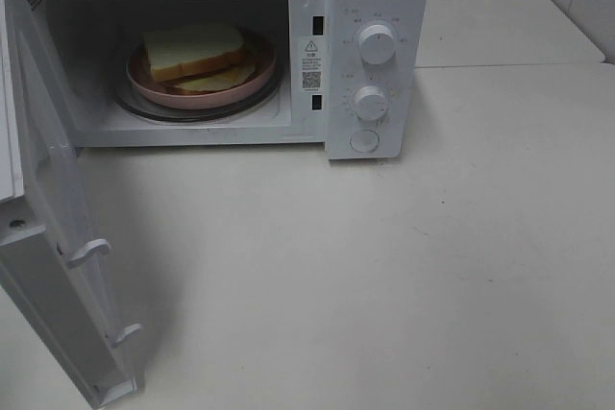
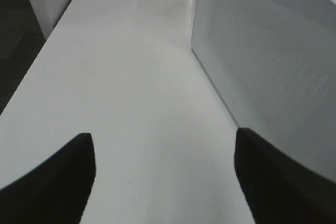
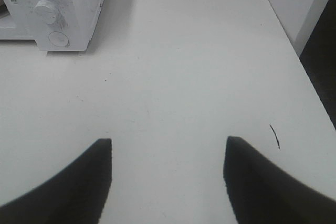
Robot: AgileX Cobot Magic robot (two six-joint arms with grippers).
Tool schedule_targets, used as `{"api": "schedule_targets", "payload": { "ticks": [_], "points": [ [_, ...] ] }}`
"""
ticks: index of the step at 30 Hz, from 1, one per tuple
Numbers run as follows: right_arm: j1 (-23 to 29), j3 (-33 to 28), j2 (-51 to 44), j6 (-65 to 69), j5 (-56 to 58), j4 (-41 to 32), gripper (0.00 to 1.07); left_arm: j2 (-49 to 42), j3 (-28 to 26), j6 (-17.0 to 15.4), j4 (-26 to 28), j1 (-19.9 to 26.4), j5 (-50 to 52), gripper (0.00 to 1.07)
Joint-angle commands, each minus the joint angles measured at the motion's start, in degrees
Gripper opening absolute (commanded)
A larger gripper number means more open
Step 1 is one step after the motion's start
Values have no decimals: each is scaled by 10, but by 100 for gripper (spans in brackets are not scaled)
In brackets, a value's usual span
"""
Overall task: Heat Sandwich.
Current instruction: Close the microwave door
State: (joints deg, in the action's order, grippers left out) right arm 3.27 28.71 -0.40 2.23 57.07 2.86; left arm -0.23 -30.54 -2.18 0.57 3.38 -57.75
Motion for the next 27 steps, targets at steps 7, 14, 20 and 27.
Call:
{"api": "schedule_targets", "payload": {
  "ticks": [7, 14, 20, 27],
  "points": [
    [-4, -1, -14, -6, 1, -2, 61, 37, 39, 1, -24, -4, 185, 71],
    [-4, -1, -14, -6, 1, -2, 61, 113, 91, 1, -23, -4, 301, 71],
    [-4, -1, -14, -6, 1, -2, 61, 197, 108, 1, -23, -4, 374, 66],
    [-4, -1, -14, -6, 1, -2, 61, 276, 108, 0, -10, -4, 413, 26]
  ]
}}
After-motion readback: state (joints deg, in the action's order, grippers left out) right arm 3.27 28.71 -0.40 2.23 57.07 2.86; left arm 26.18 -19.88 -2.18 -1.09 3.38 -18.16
